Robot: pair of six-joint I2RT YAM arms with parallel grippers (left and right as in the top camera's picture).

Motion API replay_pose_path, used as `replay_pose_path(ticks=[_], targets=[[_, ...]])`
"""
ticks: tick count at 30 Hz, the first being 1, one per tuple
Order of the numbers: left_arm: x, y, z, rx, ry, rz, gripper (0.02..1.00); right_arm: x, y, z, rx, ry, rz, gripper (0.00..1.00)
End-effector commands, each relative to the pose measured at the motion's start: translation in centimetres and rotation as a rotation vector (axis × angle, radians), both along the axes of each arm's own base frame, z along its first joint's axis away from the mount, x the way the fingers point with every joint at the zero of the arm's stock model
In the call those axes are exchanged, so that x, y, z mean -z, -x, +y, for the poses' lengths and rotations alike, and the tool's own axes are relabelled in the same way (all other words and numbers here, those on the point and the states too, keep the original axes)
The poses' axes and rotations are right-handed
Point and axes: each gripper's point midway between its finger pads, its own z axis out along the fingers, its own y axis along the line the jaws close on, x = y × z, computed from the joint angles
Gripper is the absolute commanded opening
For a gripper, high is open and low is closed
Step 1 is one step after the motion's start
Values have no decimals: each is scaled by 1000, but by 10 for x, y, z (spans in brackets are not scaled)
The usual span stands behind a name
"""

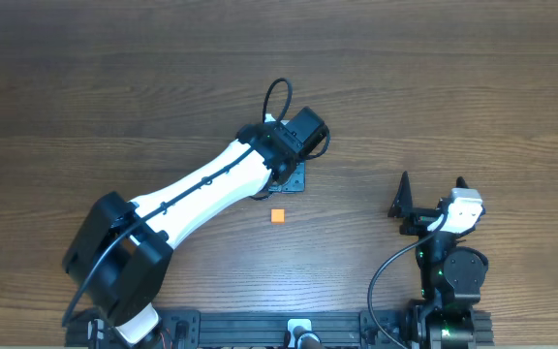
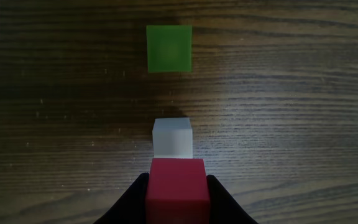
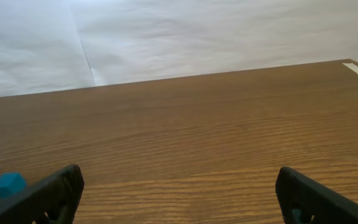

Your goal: Stack Cubes

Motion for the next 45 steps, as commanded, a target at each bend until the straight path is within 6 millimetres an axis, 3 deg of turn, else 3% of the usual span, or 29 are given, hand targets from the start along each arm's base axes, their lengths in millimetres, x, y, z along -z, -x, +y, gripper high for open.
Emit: replay_pose_path(ticks=[1,7,45], targets=[[8,-6,2,-10,-23,3,40,1,0,-3,15,8,0,993],[19,-5,4,-32,-40,24,40,1,0,-3,15,8,0,993],[29,-13,6,-92,-47,14,40,1,0,-3,15,8,0,991]])
